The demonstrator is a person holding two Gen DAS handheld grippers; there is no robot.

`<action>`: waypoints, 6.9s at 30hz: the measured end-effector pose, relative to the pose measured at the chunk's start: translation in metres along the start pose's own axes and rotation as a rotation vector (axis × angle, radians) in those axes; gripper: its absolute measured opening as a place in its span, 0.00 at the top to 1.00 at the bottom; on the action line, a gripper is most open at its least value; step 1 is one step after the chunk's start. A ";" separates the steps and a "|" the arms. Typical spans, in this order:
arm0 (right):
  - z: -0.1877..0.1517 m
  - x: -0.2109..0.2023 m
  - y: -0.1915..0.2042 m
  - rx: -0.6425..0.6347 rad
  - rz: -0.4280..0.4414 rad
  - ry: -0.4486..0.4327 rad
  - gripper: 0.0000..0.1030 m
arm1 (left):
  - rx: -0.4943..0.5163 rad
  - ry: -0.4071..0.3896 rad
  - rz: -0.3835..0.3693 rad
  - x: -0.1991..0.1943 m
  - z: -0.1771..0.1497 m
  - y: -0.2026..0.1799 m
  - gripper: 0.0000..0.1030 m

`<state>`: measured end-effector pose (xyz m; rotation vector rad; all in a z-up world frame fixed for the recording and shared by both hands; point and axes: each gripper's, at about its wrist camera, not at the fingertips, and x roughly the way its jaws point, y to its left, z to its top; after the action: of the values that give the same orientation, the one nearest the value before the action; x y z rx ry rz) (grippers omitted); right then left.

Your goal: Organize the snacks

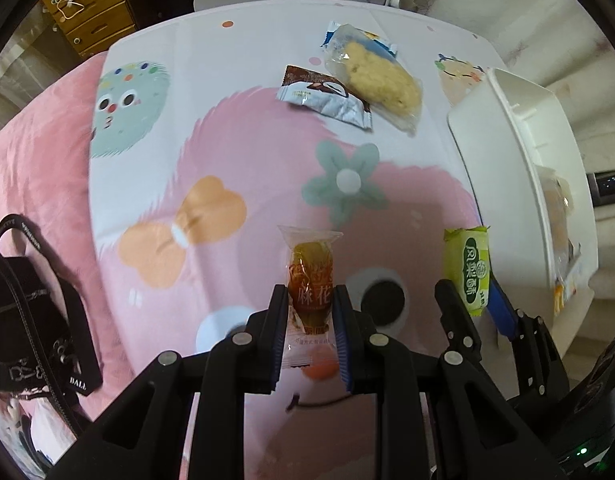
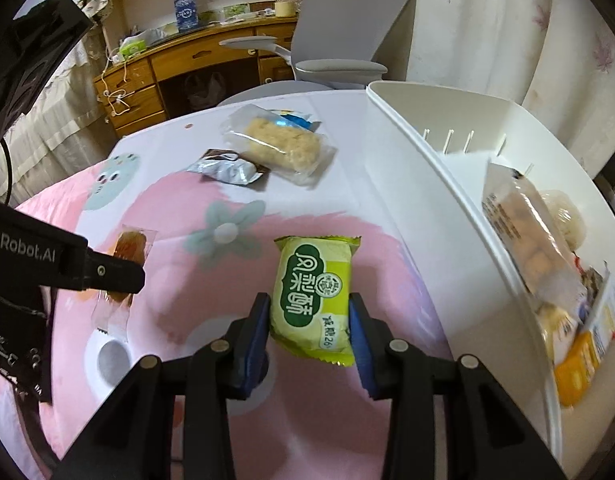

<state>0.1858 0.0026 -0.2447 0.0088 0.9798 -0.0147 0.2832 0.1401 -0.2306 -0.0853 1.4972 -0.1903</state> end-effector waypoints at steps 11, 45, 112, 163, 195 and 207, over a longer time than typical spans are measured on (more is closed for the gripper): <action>-0.009 -0.080 -0.012 -0.002 -0.010 -0.103 0.63 | 0.031 -0.042 -0.001 -0.060 -0.048 -0.019 0.80; -0.002 -0.179 -0.174 -0.228 0.069 -0.209 0.63 | 0.070 -0.174 -0.170 -0.114 -0.097 -0.225 0.80; -0.014 -0.111 -0.137 -0.170 0.364 0.224 0.43 | -0.292 -0.260 -0.032 -0.110 -0.157 -0.096 0.25; 0.162 0.098 -0.035 0.490 0.339 0.506 0.10 | 0.107 -0.396 -0.011 -0.003 0.077 0.035 0.22; 0.186 0.193 -0.014 0.624 0.134 0.774 0.10 | 0.440 -0.483 -0.051 0.074 0.117 -0.019 0.23; 0.188 0.201 -0.005 0.579 0.137 0.782 0.15 | 0.434 -0.489 -0.053 0.083 0.120 -0.012 0.38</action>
<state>0.4542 -0.0066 -0.3069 0.6548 1.7242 -0.1795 0.4069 0.1063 -0.3017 0.1682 0.9427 -0.4957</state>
